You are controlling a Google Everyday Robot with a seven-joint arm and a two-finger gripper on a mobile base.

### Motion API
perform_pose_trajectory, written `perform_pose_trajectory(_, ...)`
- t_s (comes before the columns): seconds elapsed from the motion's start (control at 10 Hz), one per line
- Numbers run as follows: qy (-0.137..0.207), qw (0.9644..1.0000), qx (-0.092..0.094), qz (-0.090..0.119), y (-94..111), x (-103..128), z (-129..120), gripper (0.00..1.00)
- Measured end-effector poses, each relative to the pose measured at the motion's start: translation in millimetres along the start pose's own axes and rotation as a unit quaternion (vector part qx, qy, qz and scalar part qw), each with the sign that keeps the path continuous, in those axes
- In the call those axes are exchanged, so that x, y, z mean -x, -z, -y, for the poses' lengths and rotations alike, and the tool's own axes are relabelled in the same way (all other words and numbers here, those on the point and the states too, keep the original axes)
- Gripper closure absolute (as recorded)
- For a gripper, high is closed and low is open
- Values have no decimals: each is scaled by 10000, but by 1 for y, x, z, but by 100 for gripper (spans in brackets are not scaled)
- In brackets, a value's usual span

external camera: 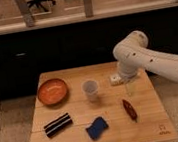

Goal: Drag the ceramic bowl in a circle

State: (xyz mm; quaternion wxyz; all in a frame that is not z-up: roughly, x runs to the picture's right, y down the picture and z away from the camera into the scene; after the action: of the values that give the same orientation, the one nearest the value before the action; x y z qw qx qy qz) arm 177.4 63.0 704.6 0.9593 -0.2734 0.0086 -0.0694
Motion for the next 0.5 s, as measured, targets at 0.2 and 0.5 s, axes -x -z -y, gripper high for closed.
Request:
perform_pose_trajectory(0.2, 129, 9999, -24, -29, 2, 7, 5, 20)
perform_pose_trajectory(0.5, 433, 9990, -75, -67, 6, 34, 18, 20)
